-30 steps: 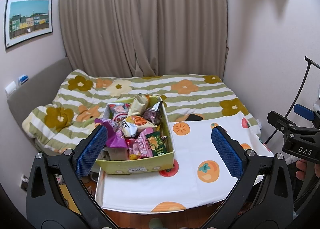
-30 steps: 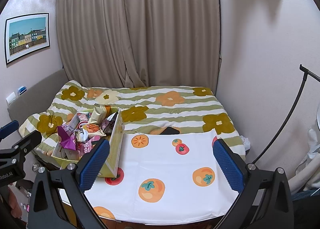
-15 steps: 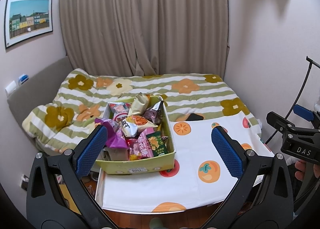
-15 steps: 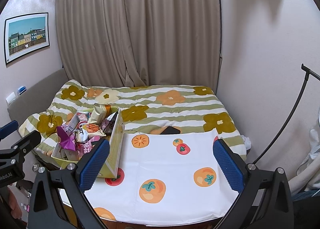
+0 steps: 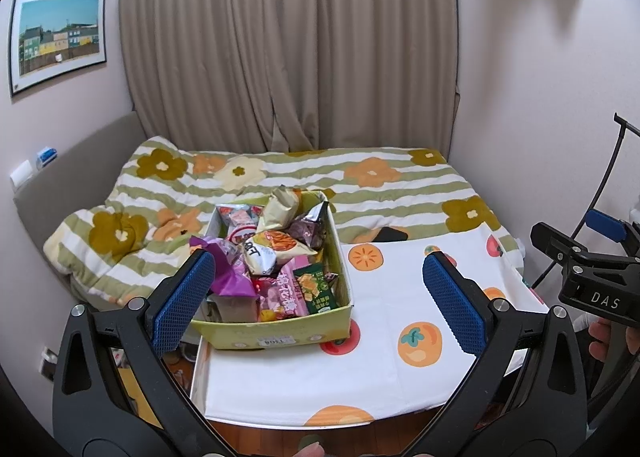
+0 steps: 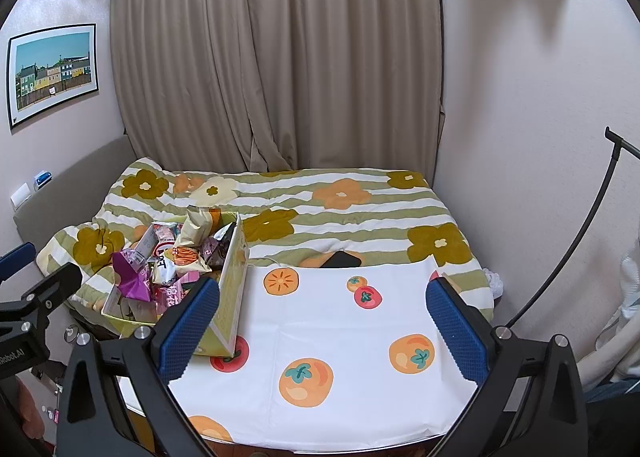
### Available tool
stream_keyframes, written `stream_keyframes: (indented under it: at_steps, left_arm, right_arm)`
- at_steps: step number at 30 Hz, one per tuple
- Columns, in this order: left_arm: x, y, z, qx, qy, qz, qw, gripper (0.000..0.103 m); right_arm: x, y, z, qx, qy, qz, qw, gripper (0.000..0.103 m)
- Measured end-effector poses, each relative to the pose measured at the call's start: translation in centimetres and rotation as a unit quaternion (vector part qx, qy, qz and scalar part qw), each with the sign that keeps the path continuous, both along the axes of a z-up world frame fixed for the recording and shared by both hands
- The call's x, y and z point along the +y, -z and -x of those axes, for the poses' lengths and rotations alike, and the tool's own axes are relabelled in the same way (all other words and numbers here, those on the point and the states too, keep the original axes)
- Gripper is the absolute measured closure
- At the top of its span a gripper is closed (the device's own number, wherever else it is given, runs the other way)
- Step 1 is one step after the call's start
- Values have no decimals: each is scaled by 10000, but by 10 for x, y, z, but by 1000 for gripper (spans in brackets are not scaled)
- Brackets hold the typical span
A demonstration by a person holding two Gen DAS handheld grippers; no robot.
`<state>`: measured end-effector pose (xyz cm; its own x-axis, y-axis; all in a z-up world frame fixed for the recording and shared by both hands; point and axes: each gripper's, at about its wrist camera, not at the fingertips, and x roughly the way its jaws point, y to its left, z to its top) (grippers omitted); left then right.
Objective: Organize snacks
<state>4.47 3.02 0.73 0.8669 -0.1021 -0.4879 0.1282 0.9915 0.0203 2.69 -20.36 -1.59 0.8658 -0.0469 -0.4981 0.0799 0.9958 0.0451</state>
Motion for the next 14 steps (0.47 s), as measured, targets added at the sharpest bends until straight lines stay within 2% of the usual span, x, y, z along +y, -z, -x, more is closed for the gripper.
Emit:
stream_keyframes:
  at_steps: [14]
  left_arm:
    - [10, 8, -12, 146, -47, 103, 9998, 0]
  right_arm:
    - [4, 2, -2, 45, -22, 24, 10000, 0]
